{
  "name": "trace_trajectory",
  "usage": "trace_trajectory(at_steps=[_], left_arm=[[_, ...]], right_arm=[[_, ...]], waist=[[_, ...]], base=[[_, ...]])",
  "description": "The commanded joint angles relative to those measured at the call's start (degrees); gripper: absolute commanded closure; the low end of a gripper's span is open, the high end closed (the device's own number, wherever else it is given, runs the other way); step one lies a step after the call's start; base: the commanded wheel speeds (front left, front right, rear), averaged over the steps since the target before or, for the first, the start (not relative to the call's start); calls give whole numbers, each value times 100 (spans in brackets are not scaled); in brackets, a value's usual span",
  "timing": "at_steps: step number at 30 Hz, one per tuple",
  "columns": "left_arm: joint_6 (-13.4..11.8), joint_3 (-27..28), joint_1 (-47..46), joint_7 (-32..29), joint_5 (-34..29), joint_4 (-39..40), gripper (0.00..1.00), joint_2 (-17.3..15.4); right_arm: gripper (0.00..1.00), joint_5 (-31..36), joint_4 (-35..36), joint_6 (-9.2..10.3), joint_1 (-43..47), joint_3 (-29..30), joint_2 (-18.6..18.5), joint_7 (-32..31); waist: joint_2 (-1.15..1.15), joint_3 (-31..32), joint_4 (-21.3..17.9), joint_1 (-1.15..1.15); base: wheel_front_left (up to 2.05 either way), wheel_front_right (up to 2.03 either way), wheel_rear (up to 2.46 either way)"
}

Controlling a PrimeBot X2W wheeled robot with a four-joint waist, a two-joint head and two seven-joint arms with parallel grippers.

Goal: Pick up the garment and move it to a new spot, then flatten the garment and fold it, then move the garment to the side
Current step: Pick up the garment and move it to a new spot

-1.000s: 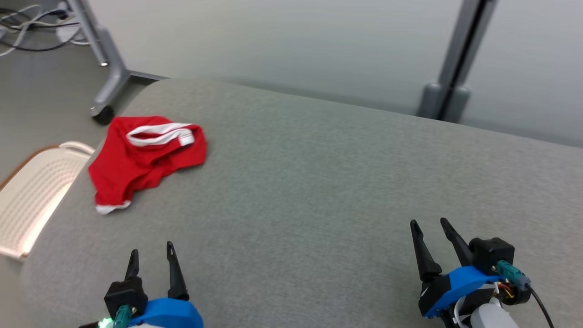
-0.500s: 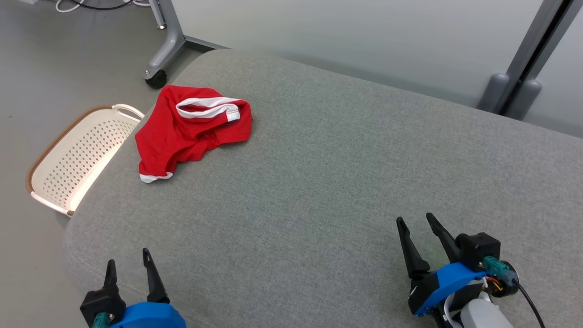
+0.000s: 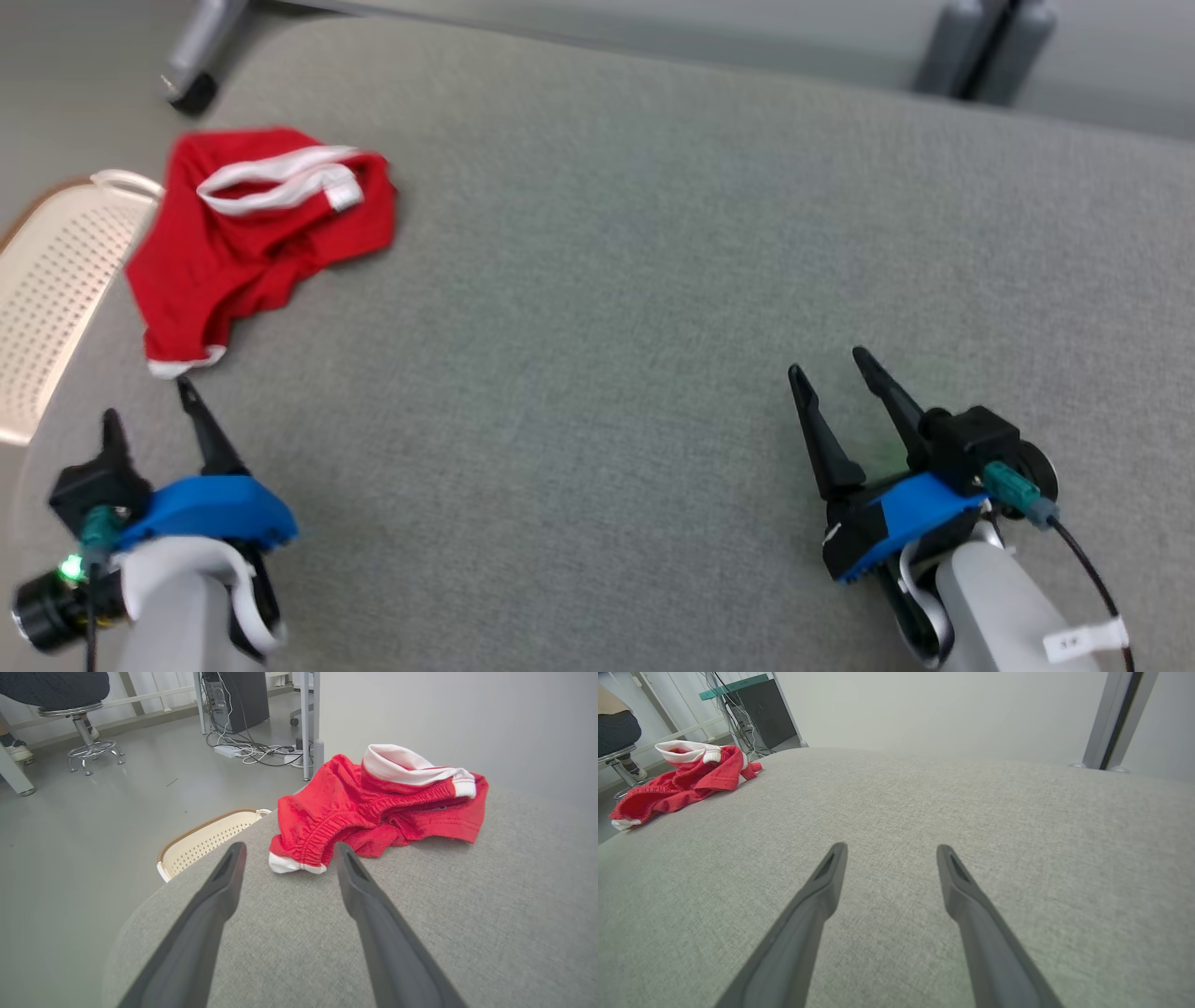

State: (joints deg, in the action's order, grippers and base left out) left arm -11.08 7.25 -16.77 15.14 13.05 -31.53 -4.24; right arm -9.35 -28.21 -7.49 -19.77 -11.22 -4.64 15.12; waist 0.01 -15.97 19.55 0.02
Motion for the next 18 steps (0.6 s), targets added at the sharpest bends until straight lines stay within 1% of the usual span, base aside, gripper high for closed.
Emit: trace_trajectory(at_steps=[1,7,9,13,18], left_arm=[[-33,98,-200,0,-45,-58,0,-85],[-135,397,-935,-1,-199,-667,0,-463],[-140,476,-1120,-1,-207,-862,0,-636],[-96,545,-1432,-1,-197,-1339,0,-780],[-125,586,-1835,-11,-144,-2053,0,-964]], right_arm=[[0,-47,88,-1,-76,-64,-68,-1],[0,-226,495,-1,-277,-367,-295,0],[0,-271,609,-1,-338,-446,-377,0],[0,-343,769,-1,-438,-503,-509,-1],[0,-419,826,0,-513,-484,-637,-2]], waist=[[-1,-83,-68,-2],[-1,-524,-425,-2],[-1,-670,-540,-2],[-1,-907,-720,-2],[-1,-1105,-861,-2]], base=[[0,0,0],[0,0,0],[0,0,0],[0,0,0],[0,0,0]])
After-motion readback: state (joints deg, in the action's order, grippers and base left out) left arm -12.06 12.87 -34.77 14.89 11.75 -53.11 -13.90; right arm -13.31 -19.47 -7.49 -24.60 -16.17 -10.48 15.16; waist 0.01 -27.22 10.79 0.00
